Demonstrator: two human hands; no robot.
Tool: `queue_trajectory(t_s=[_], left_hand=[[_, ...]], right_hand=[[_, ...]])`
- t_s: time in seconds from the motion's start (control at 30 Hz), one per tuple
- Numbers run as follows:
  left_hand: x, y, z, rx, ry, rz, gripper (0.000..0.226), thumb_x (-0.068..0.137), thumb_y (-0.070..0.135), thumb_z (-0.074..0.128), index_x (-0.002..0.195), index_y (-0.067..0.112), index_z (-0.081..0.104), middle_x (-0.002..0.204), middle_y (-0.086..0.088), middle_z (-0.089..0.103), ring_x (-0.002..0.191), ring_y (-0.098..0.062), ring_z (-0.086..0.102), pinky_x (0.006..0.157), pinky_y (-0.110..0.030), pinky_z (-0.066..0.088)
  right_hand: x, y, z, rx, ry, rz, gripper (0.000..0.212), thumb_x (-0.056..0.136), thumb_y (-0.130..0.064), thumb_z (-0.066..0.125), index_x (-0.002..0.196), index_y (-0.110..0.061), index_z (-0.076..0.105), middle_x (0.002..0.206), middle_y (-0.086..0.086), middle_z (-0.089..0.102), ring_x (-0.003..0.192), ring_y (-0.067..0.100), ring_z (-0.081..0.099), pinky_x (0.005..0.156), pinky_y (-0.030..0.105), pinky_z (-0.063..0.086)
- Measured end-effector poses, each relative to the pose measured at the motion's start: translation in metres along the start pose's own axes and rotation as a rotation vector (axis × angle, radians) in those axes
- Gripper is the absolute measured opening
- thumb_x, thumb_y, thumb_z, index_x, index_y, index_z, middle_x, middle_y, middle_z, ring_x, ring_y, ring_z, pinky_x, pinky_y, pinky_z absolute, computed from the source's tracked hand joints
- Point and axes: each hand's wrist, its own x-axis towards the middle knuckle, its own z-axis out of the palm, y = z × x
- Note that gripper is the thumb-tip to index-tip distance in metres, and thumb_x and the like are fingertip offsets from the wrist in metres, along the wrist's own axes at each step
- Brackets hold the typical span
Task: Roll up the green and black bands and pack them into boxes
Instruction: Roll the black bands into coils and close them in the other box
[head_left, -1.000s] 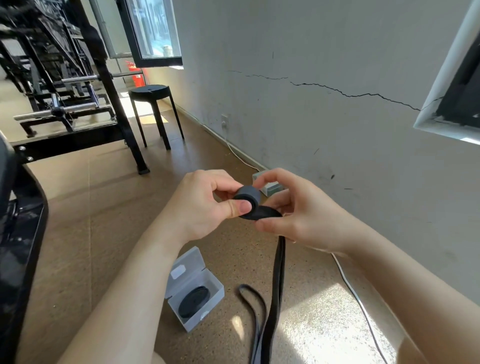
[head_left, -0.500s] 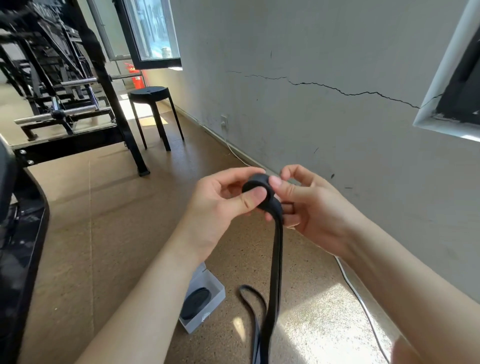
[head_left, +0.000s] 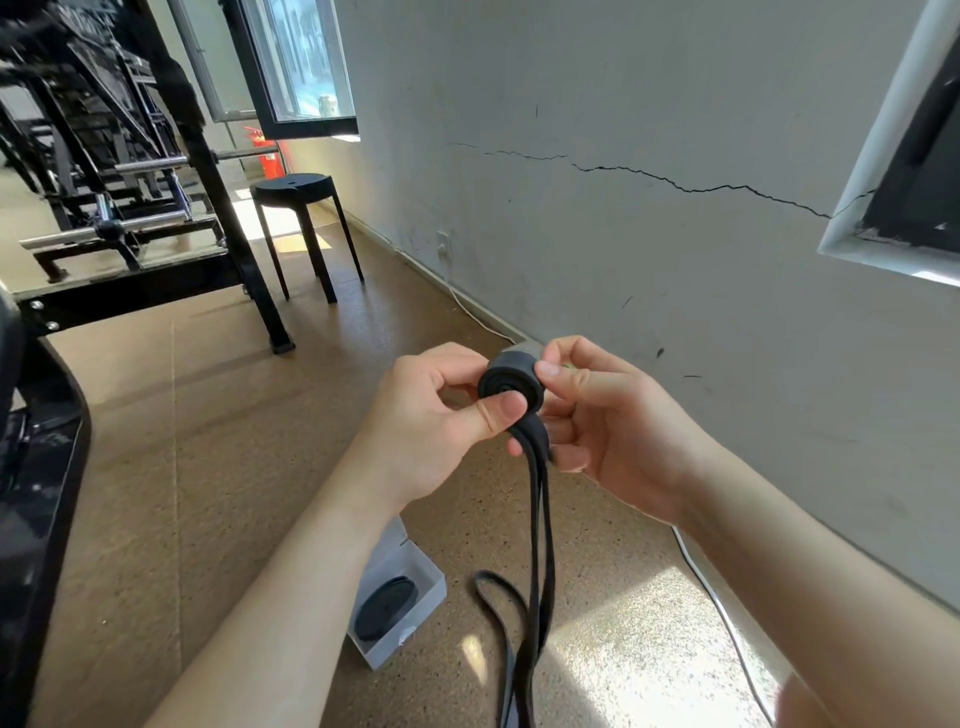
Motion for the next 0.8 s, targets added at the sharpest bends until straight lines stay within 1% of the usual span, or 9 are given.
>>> queue_trajectory(t_s=[0.07, 0.13, 0.23, 0.33, 0.43, 0.53, 0.63, 0.73, 0.8], left_hand=[[-0.001, 0.002, -0.005, 0.007, -0.006, -0.010, 0.015, 0.074, 0.039, 0.075, 0.077, 0.024, 0.075, 0.081, 0.005, 0.064, 0.076, -0.009, 0.061, 0.069, -0.024, 0.048], [-0.002, 0.004, -0.008, 0.003, -0.012, -0.024, 0.014, 0.073, 0.037, 0.076, 0.078, 0.023, 0.074, 0.079, 0.005, 0.065, 0.073, -0.008, 0.061, 0.066, -0.020, 0.046], [-0.002, 0.003, -0.011, 0.039, 0.027, -0.074, 0.018, 0.069, 0.043, 0.070, 0.077, 0.027, 0.073, 0.074, 0.013, 0.065, 0.068, -0.003, 0.058, 0.065, -0.019, 0.042], [-0.002, 0.001, -0.014, 0.075, 0.055, -0.119, 0.016, 0.073, 0.042, 0.069, 0.081, 0.029, 0.073, 0.075, 0.016, 0.066, 0.069, -0.001, 0.058, 0.063, -0.016, 0.041], [-0.001, 0.000, -0.015, 0.113, 0.050, -0.133, 0.005, 0.079, 0.033, 0.072, 0.083, 0.030, 0.073, 0.074, 0.017, 0.066, 0.069, 0.001, 0.058, 0.060, -0.009, 0.041], [-0.001, 0.000, -0.016, 0.202, 0.027, -0.133, 0.004, 0.078, 0.030, 0.073, 0.082, 0.031, 0.071, 0.074, 0.016, 0.064, 0.070, 0.000, 0.058, 0.061, -0.012, 0.043], [-0.001, 0.003, -0.019, 0.307, -0.006, -0.104, 0.008, 0.078, 0.027, 0.075, 0.085, 0.029, 0.072, 0.079, 0.014, 0.062, 0.076, -0.003, 0.058, 0.066, -0.019, 0.044], [-0.001, 0.004, -0.020, 0.370, -0.049, -0.061, 0.013, 0.076, 0.023, 0.077, 0.089, 0.024, 0.074, 0.083, 0.012, 0.061, 0.080, -0.007, 0.058, 0.071, -0.023, 0.046], [0.000, 0.007, -0.018, 0.423, -0.083, -0.015, 0.012, 0.074, 0.023, 0.079, 0.082, 0.028, 0.072, 0.082, 0.012, 0.059, 0.077, -0.006, 0.056, 0.068, -0.020, 0.043]], right_hand=[[-0.004, -0.003, 0.002, -0.114, -0.040, 0.031, 0.029, 0.082, -0.028, 0.061, 0.103, -0.015, 0.045, 0.084, 0.019, 0.059, 0.069, 0.033, 0.069, 0.038, 0.020, 0.030], [-0.007, -0.005, 0.005, -0.287, -0.072, 0.027, 0.049, 0.081, -0.036, 0.068, 0.119, -0.015, 0.044, 0.087, 0.012, 0.067, 0.073, 0.026, 0.069, 0.042, 0.020, 0.035], [-0.007, 0.001, 0.011, -0.792, 0.016, -0.176, 0.066, 0.072, -0.031, 0.084, 0.125, -0.028, 0.045, 0.081, -0.001, 0.072, 0.068, 0.007, 0.065, 0.058, 0.020, 0.048], [-0.006, 0.007, 0.013, -1.147, 0.123, -0.369, 0.062, 0.078, -0.027, 0.080, 0.129, -0.032, 0.044, 0.086, -0.008, 0.073, 0.076, 0.005, 0.067, 0.072, 0.024, 0.053], [-0.006, 0.007, 0.013, -1.173, 0.131, -0.422, 0.054, 0.083, -0.022, 0.075, 0.127, -0.029, 0.046, 0.087, -0.009, 0.073, 0.075, 0.006, 0.065, 0.070, 0.024, 0.052], [-0.005, 0.005, 0.010, -1.169, 0.122, -0.392, 0.052, 0.082, -0.019, 0.074, 0.124, -0.030, 0.045, 0.083, -0.007, 0.073, 0.072, 0.007, 0.064, 0.067, 0.022, 0.051], [-0.005, -0.002, 0.005, -0.962, 0.058, -0.250, 0.054, 0.079, -0.014, 0.077, 0.123, -0.028, 0.048, 0.079, -0.002, 0.074, 0.070, 0.013, 0.068, 0.071, 0.029, 0.056], [-0.005, -0.007, 0.002, -0.716, 0.050, -0.136, 0.052, 0.076, -0.037, 0.076, 0.121, -0.026, 0.053, 0.067, -0.003, 0.070, 0.056, 0.006, 0.061, 0.057, 0.020, 0.045], [-0.003, -0.005, 0.003, -0.626, 0.098, -0.107, 0.051, 0.075, -0.051, 0.066, 0.116, -0.024, 0.055, 0.066, 0.000, 0.068, 0.054, 0.008, 0.057, 0.052, 0.023, 0.040]])
